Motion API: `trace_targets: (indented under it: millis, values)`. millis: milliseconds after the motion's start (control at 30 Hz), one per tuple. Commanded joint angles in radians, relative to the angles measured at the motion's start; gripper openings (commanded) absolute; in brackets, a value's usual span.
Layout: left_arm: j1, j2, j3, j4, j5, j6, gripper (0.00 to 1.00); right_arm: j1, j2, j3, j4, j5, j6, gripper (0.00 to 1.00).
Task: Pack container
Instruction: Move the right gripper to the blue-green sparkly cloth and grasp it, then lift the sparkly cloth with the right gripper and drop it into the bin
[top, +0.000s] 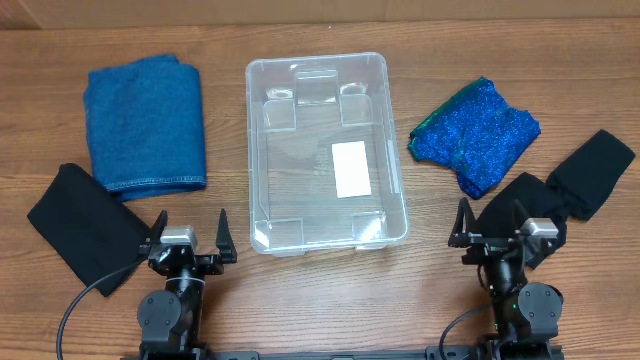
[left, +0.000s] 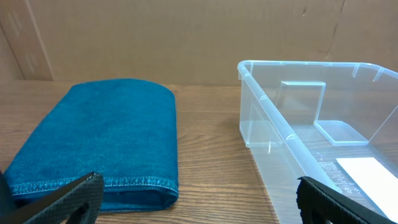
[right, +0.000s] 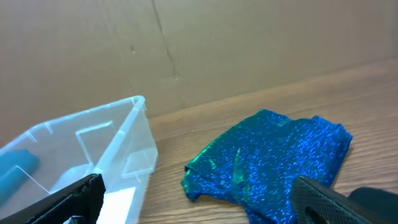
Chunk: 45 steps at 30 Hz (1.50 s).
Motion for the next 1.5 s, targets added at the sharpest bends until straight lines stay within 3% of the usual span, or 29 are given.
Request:
trace_targets:
  millis: [0,100,233,400,533,600,667,800,900,1133,1267,1300,1400,1467]
  values:
    - [-0.006,-0.011,-0.003,0.002,0.011,-0.054,1.00,-0.003,0.001,-0.010,0.006,-0.005,0.068,1.00]
    - [-0.006,-0.011,0.024,-0.018,0.012,-0.105,1.00,-0.003,0.008,0.021,0.002,-0.005,0.098,1.00]
    - [-0.006,0.064,0.236,-0.112,0.006,-0.127,1.00,-0.003,0.166,0.188,-0.059,0.048,0.097,1.00]
    - [-0.006,0.455,0.595,-0.285,0.003,-0.094,1.00,-0.047,0.654,0.542,-0.173,0.043,0.097,1.00]
    - [-0.006,0.753,0.917,-0.540,0.012,-0.082,1.00,-0.153,1.091,0.956,-0.499,0.002,0.091,1.00]
    - [-0.006,0.873,1.082,-0.698,0.035,-0.074,1.00,-0.223,1.300,1.174,-0.663,-0.061,0.000,1.00]
    - [-0.006,0.973,1.235,-0.850,0.038,-0.074,1.00,-0.275,1.468,1.334,-0.740,-0.243,-0.118,1.00]
    - [-0.006,1.032,1.344,-0.959,0.041,-0.074,1.00,-0.330,1.587,1.349,-0.690,-0.238,-0.109,1.00]
    - [-0.006,1.035,1.344,-0.961,0.040,-0.075,1.00,-0.385,1.699,1.349,-0.703,-0.199,-0.017,1.00]
    - [-0.006,1.037,1.344,-0.960,0.037,-0.075,1.00,-0.398,1.962,1.344,-0.690,-0.196,-0.004,1.00]
    - [-0.006,1.037,1.344,-0.959,0.037,-0.075,1.00,-0.384,2.031,1.344,-0.650,-0.324,-0.008,0.99]
    - [-0.006,1.037,1.344,-0.959,0.037,-0.075,1.00,-0.379,2.031,1.344,-0.643,-0.340,-0.008,0.91]
    - [-0.006,1.037,1.344,-0.960,0.037,-0.075,1.00,-0.372,2.031,1.344,-0.642,-0.375,-0.008,0.39]
    - [-0.006,1.037,1.344,-0.960,0.037,-0.075,1.00,-0.372,2.031,1.344,-0.642,-0.411,-0.008,0.17]
